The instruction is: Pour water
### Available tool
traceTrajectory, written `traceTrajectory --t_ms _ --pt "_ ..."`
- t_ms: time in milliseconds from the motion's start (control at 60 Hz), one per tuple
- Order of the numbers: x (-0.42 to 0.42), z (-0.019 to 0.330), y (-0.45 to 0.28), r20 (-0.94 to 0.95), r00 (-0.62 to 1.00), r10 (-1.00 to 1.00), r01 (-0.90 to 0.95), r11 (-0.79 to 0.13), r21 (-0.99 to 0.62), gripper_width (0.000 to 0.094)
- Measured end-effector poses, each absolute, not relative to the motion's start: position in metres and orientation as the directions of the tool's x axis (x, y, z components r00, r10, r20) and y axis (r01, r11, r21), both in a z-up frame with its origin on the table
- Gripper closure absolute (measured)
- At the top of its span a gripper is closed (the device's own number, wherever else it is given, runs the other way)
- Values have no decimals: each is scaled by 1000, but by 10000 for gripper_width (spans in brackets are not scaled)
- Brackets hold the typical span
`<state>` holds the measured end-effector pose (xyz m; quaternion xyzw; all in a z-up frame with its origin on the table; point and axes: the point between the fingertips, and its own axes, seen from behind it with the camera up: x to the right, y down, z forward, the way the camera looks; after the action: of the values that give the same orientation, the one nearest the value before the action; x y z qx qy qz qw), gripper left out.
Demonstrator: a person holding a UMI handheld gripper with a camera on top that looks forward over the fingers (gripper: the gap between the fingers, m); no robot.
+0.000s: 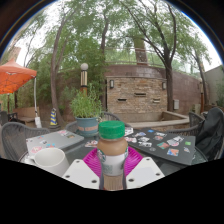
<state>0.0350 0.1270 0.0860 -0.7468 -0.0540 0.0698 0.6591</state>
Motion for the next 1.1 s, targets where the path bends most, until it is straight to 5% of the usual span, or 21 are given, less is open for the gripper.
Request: traceTrajectory --t_ms 283,417,533,1100 --pt "37 86 128 -42 985 166 -19 -134 -991 627" --pt "41 83 123 -41 988 147 -13 -189 -982 436" --pt "42 90 109 3 988 154 34 -203 -979 86" --pt "21 134 -167 31 974 225 86 -239 -967 97"
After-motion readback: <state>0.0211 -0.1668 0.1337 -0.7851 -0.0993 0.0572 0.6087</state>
